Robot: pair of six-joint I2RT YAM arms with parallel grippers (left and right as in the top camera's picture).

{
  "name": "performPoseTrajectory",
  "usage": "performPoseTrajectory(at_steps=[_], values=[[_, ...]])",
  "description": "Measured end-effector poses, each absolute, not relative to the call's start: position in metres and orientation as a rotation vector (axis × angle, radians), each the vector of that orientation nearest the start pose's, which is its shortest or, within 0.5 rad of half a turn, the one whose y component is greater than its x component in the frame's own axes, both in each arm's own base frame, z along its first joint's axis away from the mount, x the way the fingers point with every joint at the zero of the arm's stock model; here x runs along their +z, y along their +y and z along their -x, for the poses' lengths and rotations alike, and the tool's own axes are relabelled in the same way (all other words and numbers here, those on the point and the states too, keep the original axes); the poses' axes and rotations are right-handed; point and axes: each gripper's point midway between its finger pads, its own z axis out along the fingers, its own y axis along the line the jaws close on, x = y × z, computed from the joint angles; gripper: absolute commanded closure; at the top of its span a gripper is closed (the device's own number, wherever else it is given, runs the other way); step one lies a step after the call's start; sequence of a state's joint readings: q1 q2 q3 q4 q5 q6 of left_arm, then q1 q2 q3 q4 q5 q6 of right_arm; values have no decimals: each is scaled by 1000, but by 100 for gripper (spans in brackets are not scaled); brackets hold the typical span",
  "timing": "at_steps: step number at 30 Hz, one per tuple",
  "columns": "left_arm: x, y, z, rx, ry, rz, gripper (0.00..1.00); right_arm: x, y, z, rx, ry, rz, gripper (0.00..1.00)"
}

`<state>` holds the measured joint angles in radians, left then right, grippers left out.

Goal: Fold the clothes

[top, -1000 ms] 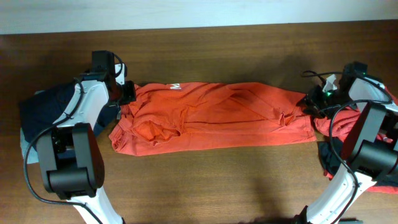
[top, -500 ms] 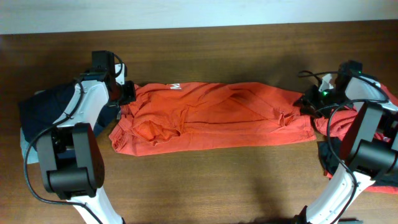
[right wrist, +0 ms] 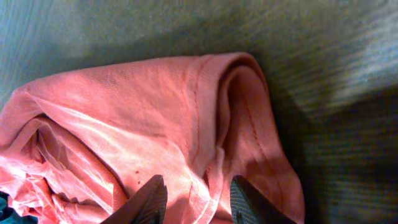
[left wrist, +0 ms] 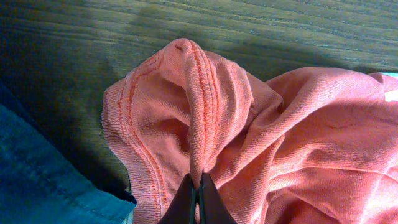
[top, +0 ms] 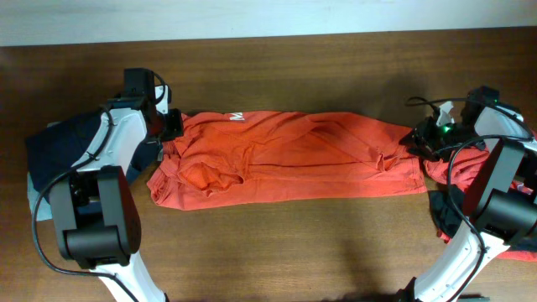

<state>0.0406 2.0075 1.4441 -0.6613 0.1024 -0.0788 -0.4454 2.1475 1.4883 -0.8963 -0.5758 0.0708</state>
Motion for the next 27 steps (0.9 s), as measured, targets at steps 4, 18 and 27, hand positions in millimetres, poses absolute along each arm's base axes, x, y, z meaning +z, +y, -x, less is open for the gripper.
performPoseTrajectory(at_steps=[4, 18, 27], values=[[42, 1, -454, -152, 2790, 142, 100, 14, -88, -404, 832, 2792, -714, 62], [42, 1, -454, -152, 2790, 142, 100, 12, -90, -409, 815, 2774, -678, 64], [42, 1, -454, -152, 2790, 142, 100, 7, -79, -413, 804, 2777, -629, 83]])
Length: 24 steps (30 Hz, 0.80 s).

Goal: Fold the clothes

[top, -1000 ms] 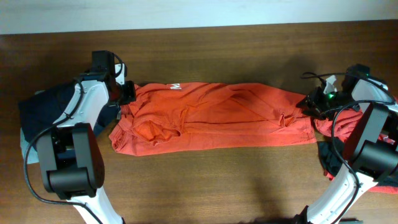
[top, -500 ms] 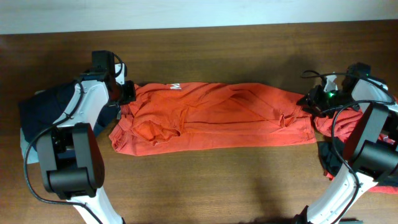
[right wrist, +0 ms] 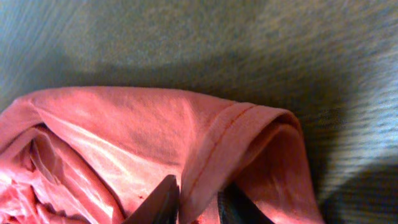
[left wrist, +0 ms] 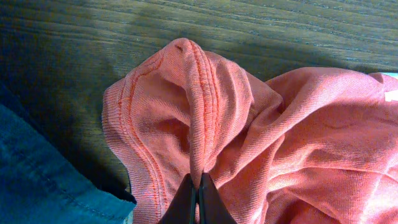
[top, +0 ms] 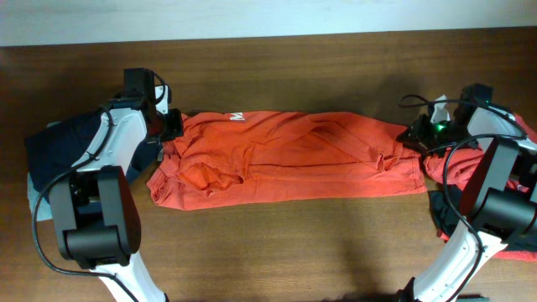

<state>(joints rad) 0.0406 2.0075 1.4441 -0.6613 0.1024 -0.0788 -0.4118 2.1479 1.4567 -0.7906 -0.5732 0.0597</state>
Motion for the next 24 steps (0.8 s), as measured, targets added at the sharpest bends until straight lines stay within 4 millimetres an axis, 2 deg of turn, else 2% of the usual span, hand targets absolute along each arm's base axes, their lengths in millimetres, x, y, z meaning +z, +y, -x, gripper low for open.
performPoseTrajectory(at_steps=[5, 11, 19, 24], values=[[42, 1, -454, -152, 2791, 142, 99, 6, -79, -413, 802, 2779, -648, 96], [42, 1, -454, -152, 2791, 142, 100, 9, -86, -410, 806, 2775, -681, 96], [42, 1, -454, -153, 2791, 142, 100, 27, -114, -443, 770, 2620, -698, 96], [42, 0, -454, -156, 2791, 142, 100, 37, -122, -464, 776, 2519, -664, 96]])
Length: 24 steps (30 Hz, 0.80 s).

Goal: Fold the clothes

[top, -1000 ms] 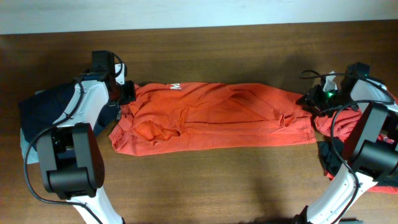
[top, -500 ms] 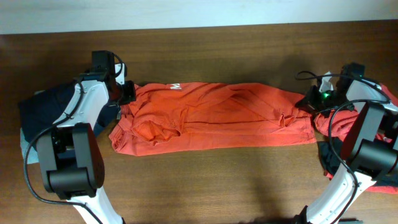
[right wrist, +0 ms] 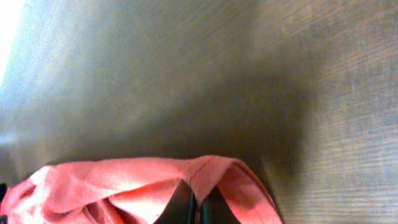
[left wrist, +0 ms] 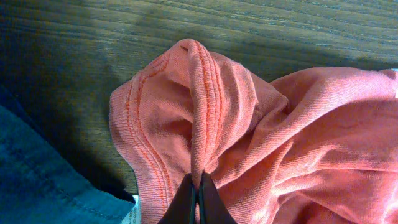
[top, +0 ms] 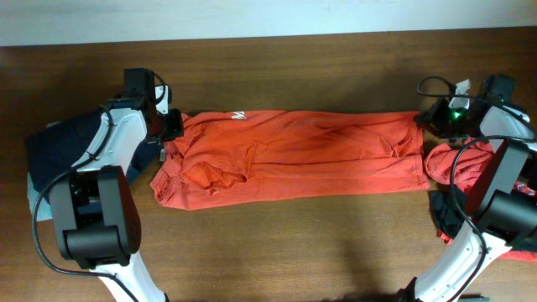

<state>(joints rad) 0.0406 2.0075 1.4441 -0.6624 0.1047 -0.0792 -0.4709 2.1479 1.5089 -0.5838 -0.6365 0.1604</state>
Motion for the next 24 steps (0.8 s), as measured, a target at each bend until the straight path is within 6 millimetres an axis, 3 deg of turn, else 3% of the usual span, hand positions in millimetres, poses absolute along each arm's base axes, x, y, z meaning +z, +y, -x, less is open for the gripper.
performPoseTrajectory(at_steps=[6, 7, 8, 9, 11, 16, 20, 24], values=[[42, -1, -453, -159, 2794, 138, 100, 52, -132, -490, 736, 2405, -573, 95], [42, -1, -453, -162, 2794, 138, 100, 53, -133, -492, 732, 2396, -568, 84], [42, -1, -453, -163, 2794, 138, 100, 55, -134, -494, 729, 2386, -569, 57], [42, -1, -453, -163, 2794, 138, 100, 55, -134, -495, 725, 2385, -561, 47], [42, -1, -453, -162, 2794, 138, 100, 54, -134, -493, 732, 2391, -577, 38], [42, -1, -453, -162, 2794, 138, 100, 51, -117, -468, 897, 2461, -666, 38], [42, -1, -453, -162, 2794, 138, 100, 44, -87, -427, 1067, 2603, -838, 41], [42, -1, -453, -162, 2794, 138, 100, 38, -66, -424, 1045, 2678, -901, 42]])
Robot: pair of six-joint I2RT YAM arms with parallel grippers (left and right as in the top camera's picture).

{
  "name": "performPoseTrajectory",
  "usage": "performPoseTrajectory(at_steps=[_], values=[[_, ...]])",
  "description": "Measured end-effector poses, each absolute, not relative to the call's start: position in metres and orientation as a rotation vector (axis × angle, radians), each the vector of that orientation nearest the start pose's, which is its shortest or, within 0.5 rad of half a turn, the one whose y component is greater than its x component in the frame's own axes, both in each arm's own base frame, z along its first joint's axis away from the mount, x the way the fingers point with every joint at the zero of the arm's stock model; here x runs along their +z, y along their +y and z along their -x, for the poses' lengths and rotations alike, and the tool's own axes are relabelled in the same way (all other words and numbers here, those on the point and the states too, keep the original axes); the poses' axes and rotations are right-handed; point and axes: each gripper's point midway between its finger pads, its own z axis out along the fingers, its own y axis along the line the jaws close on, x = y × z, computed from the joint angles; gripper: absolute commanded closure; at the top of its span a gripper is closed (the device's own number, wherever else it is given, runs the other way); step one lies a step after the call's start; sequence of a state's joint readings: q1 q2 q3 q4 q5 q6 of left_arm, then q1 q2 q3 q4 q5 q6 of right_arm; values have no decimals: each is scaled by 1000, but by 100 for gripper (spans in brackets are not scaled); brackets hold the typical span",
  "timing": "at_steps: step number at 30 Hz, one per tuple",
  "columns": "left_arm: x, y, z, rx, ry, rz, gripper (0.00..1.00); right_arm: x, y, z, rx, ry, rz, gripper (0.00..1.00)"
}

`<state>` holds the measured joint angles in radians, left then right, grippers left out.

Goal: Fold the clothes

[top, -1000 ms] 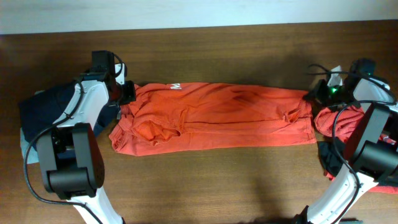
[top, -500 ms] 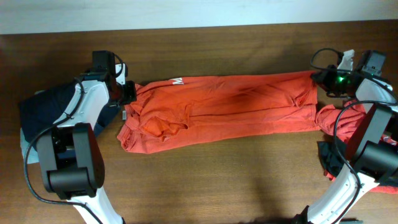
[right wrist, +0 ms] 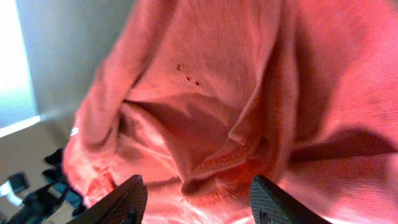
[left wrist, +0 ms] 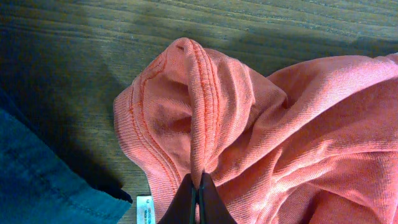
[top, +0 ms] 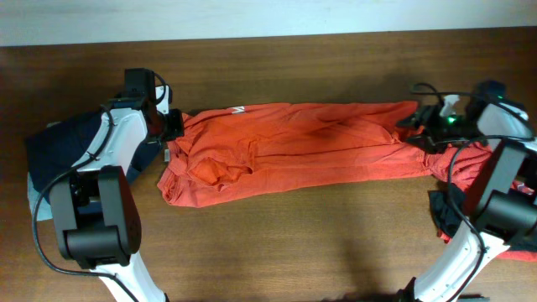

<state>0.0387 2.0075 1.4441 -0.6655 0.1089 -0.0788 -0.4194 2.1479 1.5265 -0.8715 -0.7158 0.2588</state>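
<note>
An orange garment [top: 294, 151] lies stretched left to right across the wooden table [top: 277, 243]. My left gripper [top: 172, 126] is at its far left corner, shut on a ridge of the ribbed hem [left wrist: 198, 186]; the folded orange cloth [left wrist: 205, 106] rises ahead of the closed fingers. My right gripper [top: 417, 127] is over the garment's right end. Its fingers [right wrist: 127, 199] stand wide apart and open [right wrist: 199, 202], with rumpled orange cloth [right wrist: 205, 93] filling the view between and beyond them.
A dark blue garment [top: 50, 151] lies under my left arm, seen as blue denim [left wrist: 37, 180] beside the hem. A red pile [top: 457, 164] and a dark garment [top: 445, 210] sit at the right edge. A white label [left wrist: 144, 205] shows near the left fingers.
My right gripper was shut on the garment's right corner near the far right; now it is open, a little further left over the cloth. The garment looks narrower. My left gripper still holds.
My right gripper stood open around the garment's right hem while the left held the left corner. Then its fingers were nearly together on the hem. Then it was shut, with the garment stretched out to the right. Now it is open over the right end.
</note>
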Motion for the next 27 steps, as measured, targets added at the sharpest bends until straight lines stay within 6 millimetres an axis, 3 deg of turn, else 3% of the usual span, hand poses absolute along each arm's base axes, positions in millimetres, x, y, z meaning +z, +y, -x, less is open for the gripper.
performPoseTrajectory(at_steps=[4, 9, 11, 16, 22, 27], values=[[42, -1, -453, -162, 2794, 138, 100, 28, -51, -428, 936, 2734, -999, 50], [42, -1, -453, -162, 2794, 138, 100, 20, -58, -420, 829, 2742, -1227, 89], [42, -1, -453, -162, 2794, 138, 100, 18, -61, -414, 802, 2750, -1282, 96], [42, -1, -453, -162, 2794, 138, 100, 18, -82, -408, 769, 2753, -1249, 96], [42, -1, -453, -162, 2794, 138, 100, 43, -114, -419, 717, 2764, -908, 96], [42, -1, -453, -162, 2794, 138, 100, 39, -125, -416, 601, 2813, -785, 96]])
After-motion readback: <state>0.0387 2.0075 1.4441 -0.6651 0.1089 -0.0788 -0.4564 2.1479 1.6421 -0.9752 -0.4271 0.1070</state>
